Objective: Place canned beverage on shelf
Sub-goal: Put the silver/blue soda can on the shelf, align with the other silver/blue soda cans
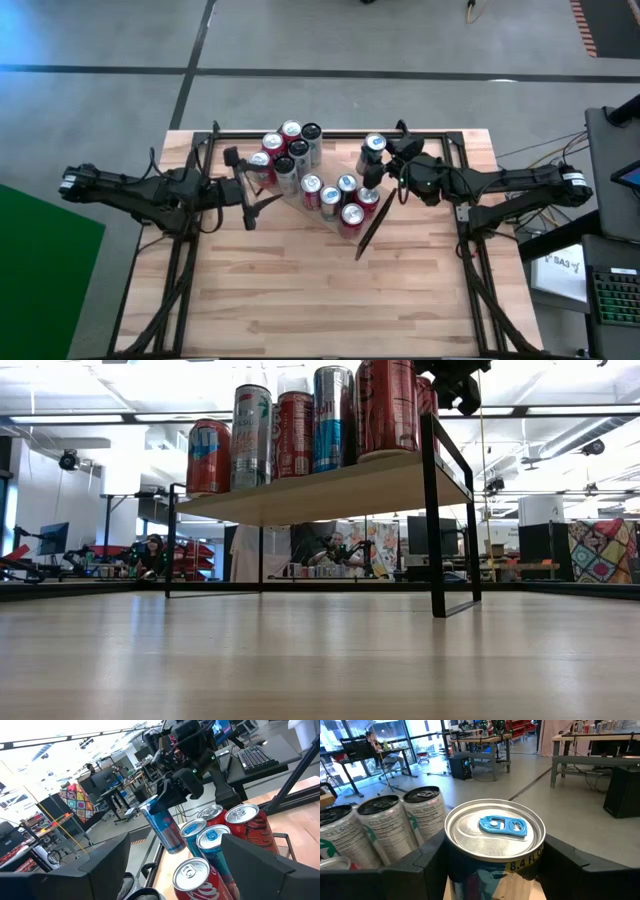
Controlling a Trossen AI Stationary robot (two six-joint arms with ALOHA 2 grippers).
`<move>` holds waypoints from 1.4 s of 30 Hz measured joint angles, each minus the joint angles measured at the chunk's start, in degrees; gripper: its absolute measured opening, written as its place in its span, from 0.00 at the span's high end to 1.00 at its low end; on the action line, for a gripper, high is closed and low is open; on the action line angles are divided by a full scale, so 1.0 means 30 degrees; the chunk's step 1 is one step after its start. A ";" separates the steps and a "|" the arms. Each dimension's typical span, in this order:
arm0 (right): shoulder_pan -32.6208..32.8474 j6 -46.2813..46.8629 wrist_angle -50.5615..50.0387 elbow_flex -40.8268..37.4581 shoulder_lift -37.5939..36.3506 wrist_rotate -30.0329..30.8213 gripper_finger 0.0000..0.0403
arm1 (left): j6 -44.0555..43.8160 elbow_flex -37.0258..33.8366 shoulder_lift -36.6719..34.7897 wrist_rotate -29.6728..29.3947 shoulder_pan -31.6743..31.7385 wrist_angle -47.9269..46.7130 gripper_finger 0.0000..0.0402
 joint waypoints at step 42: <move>0.1001 -0.2053 0.0316 0.0000 0.1113 -0.0940 0.44 | -0.0871 -0.1555 -0.1017 -0.0331 0.0248 -0.0811 0.26</move>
